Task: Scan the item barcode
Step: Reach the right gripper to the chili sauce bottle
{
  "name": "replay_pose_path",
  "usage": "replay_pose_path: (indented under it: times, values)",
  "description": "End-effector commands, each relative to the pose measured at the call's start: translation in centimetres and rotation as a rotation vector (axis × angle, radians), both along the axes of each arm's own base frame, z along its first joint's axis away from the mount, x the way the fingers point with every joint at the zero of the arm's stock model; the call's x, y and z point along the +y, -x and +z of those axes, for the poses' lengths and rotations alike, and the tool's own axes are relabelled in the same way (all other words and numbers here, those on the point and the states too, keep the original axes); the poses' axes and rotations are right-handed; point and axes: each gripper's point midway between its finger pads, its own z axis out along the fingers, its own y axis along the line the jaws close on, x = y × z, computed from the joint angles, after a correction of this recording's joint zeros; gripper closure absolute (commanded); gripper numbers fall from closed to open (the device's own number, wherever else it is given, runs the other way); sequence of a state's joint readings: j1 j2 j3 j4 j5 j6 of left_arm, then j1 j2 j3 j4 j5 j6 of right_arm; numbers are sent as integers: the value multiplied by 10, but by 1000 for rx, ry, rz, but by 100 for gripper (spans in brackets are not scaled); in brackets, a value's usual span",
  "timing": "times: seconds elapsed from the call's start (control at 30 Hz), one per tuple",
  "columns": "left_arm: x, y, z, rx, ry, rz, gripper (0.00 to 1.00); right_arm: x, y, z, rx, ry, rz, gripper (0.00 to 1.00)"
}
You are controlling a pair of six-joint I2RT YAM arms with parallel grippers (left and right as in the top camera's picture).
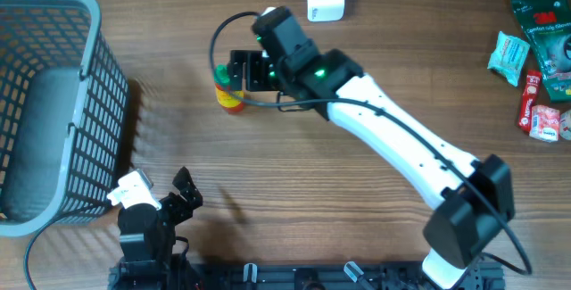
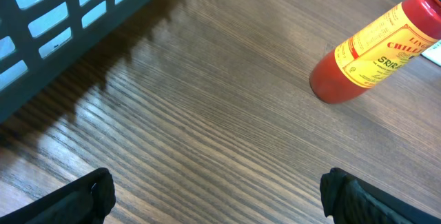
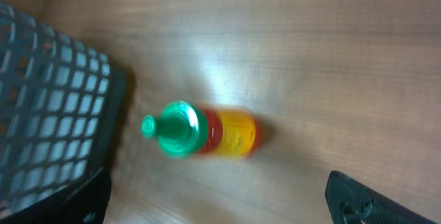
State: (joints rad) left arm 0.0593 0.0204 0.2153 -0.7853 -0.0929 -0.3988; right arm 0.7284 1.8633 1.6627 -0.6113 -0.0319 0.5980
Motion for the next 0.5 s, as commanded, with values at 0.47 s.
replay_pose_path:
  times: [0.47]
  values:
    - [2,0,0,-3,-7,8,0,67,-25,-55,-365,282,58,8]
